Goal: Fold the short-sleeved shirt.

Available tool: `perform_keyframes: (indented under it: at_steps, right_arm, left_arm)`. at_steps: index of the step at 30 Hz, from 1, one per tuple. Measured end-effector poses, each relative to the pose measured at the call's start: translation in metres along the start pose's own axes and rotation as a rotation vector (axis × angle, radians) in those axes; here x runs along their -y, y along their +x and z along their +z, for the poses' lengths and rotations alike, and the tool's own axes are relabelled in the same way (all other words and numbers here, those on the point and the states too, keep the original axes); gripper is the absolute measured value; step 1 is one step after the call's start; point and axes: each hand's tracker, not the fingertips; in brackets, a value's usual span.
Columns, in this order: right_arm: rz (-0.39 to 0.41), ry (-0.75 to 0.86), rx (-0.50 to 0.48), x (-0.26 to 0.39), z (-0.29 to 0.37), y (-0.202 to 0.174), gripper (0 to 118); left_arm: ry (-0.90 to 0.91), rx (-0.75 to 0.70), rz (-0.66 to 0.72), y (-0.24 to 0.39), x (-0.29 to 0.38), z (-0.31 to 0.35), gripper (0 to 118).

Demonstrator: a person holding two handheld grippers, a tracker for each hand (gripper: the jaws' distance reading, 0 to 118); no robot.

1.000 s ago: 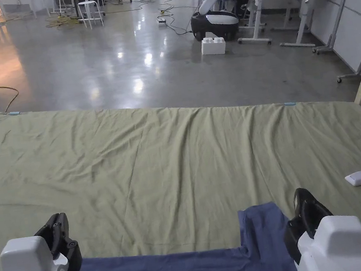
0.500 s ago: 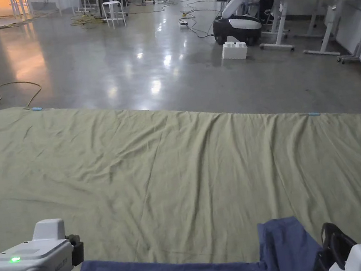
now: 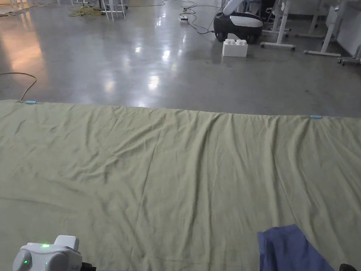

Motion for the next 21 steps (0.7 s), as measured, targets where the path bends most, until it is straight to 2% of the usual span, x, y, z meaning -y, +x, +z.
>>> perform_keyframes:
  at_steps: [1,3,5,10,12,13,14,15,16,17,21]
  right_arm:
    - [-0.003,-0.006,-0.001,0.003,-0.001,0.002,2]
    - [-0.016,-0.035,-0.010,0.006,-0.009,0.005,2]
    - [-0.027,-0.066,-0.017,0.008,-0.019,0.008,2]
    - [-0.027,-0.175,-0.015,0.006,-0.063,0.028,2]
    - [-0.020,-0.255,-0.027,0.004,-0.089,0.037,2]
    - [-0.052,-0.336,-0.026,0.008,-0.103,0.045,4]
    - [-0.025,-0.355,-0.041,0.007,-0.120,0.050,9]
    - [-0.030,-0.403,-0.050,0.009,-0.135,0.054,18]
    - [-0.033,-0.437,-0.050,0.011,-0.151,0.058,31]
    - [0.005,-0.496,-0.063,0.014,-0.167,0.060,48]
    - [0.041,-0.619,-0.085,0.032,-0.218,0.065,76]
  left_arm:
    - [-0.005,0.000,-0.005,0.002,-0.002,0.002,51]
    - [0.021,0.023,-0.006,0.005,0.000,0.004,22]
    - [0.027,0.074,0.008,0.007,-0.001,0.003,7]
    - [0.073,0.059,-0.018,0.009,0.007,0.010,6]
    - [0.103,0.062,-0.003,0.005,0.010,0.017,6]
    - [0.117,0.065,0.012,0.003,0.012,0.021,6]
    - [0.141,0.070,0.021,0.001,0.012,0.026,6]
    - [0.157,0.074,0.025,0.000,0.014,0.030,6]
    - [0.162,0.071,0.027,-0.001,0.016,0.034,6]
    - [0.173,0.071,0.028,-0.001,0.018,0.038,6]
    - [0.223,0.068,0.025,0.000,0.024,0.053,6]
